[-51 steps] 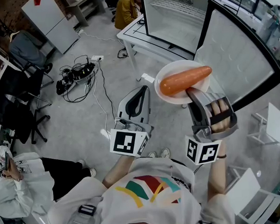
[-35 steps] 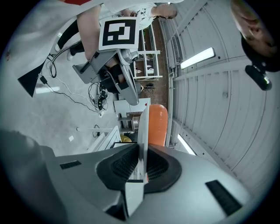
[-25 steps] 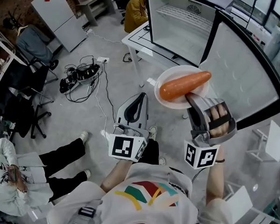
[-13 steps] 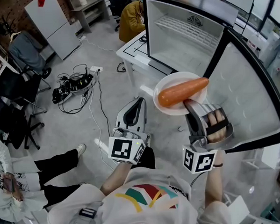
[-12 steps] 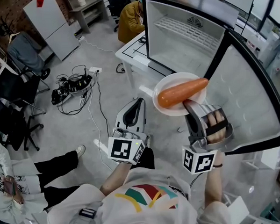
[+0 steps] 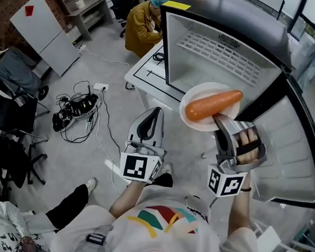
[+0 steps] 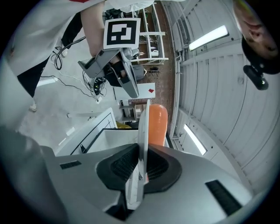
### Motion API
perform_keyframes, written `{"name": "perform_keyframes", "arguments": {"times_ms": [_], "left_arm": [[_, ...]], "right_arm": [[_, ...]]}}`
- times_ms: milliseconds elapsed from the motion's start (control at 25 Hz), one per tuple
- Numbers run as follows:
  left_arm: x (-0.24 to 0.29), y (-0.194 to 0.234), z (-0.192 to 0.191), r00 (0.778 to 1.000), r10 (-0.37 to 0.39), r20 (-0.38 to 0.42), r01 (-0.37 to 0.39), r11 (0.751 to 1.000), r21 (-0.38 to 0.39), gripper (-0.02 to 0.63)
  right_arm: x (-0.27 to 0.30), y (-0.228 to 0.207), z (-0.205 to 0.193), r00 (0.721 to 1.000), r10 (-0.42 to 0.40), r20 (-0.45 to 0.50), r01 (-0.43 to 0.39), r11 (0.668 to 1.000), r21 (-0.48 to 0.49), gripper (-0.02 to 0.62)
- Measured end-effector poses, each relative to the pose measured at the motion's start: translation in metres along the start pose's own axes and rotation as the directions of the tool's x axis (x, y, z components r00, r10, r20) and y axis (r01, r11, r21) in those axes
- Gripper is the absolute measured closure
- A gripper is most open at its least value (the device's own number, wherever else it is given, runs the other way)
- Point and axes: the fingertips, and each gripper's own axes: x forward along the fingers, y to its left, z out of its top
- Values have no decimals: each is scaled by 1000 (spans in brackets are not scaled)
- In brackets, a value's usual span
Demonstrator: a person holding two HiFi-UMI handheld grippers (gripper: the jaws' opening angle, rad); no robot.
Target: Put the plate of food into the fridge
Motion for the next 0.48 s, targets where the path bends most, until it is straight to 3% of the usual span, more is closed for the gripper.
{"name": "perform_keyframes", "arguments": {"times_ms": [320, 480], "left_arm": [[84, 40, 0, 995, -96, 20, 96, 995, 19, 600], [115, 51, -4, 995, -103, 16, 103, 995, 5, 600]], "right_arm": [[87, -18, -26, 996, -18, -87, 18, 1000, -1, 565], [106, -21, -40, 991, 27, -133, -26, 1000, 8, 565]]}}
